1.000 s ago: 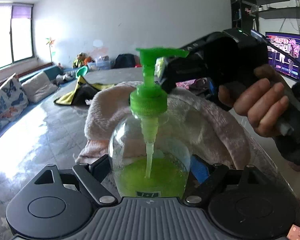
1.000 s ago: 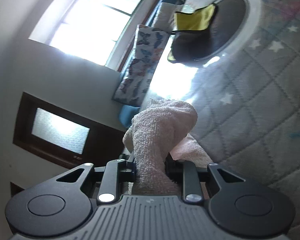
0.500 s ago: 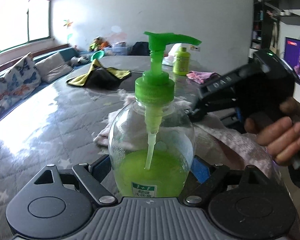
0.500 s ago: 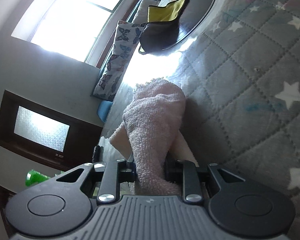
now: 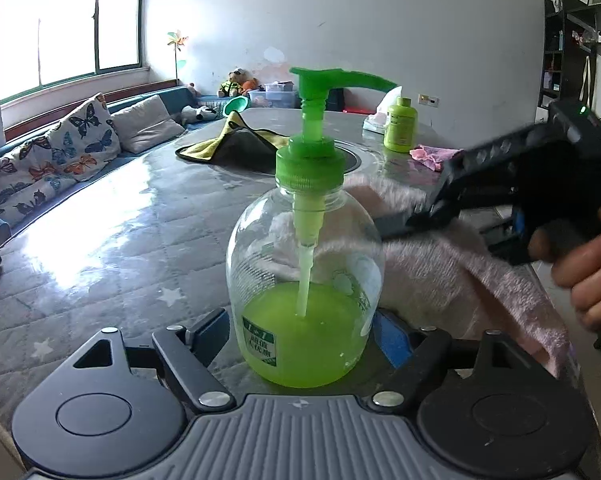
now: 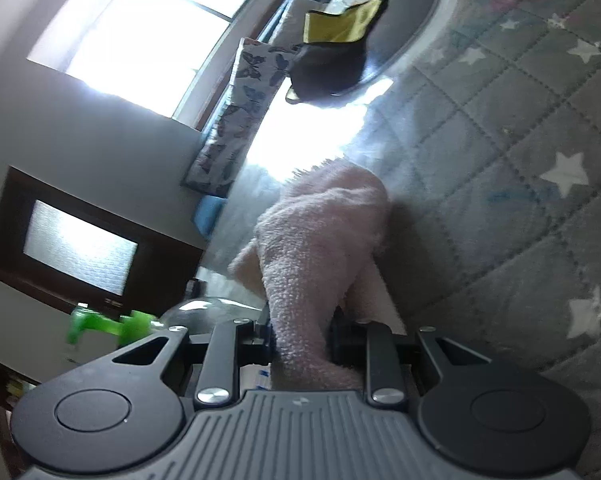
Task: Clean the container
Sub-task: 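Rub the pink towel along the bottle's side with the right tool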
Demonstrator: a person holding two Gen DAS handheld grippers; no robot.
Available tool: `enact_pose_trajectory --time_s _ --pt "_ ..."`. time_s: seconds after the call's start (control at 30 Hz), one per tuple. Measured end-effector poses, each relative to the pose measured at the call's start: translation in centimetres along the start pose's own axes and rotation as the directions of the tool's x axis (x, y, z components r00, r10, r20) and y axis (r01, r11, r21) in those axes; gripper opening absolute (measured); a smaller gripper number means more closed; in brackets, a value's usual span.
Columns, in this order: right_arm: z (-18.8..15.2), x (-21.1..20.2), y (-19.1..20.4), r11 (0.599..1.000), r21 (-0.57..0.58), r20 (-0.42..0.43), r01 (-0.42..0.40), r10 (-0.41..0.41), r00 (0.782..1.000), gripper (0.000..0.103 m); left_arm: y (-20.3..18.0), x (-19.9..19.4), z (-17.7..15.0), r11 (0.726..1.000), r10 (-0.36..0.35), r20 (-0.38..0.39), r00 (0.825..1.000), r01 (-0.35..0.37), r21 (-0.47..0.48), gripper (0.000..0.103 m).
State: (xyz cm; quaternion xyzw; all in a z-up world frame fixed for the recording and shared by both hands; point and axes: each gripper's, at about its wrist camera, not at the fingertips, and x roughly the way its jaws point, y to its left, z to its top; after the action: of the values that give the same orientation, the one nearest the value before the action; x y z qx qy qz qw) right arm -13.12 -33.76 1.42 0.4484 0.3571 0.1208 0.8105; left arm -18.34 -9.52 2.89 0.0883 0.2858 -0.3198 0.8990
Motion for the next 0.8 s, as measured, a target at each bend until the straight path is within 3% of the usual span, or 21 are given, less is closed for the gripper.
enact_pose_trajectory --time_s 0.1,0.67,0.8 --pt "0.4 -0.4 1.3 0.999 -0.008 0.011 -0.051 0.051 0.999 0.024 0.3 0.0 0.0 1.000 -0.003 0.001 1.000 0.003 0.000 0.082" --pt "2.3 2.5 2.0 0.995 -0.005 -0.016 -0.099 0.099 0.995 0.024 -0.2 0.3 0.5 1.000 0.021 0.006 1.000 -0.021 -0.006 0.086" --pt "1.8 2.9 1.3 0.999 -0.026 -0.035 -0.030 0.029 0.999 0.024 -1.1 0.8 0.7 0.999 0.053 0.007 0.999 -0.053 0.002 0.087"
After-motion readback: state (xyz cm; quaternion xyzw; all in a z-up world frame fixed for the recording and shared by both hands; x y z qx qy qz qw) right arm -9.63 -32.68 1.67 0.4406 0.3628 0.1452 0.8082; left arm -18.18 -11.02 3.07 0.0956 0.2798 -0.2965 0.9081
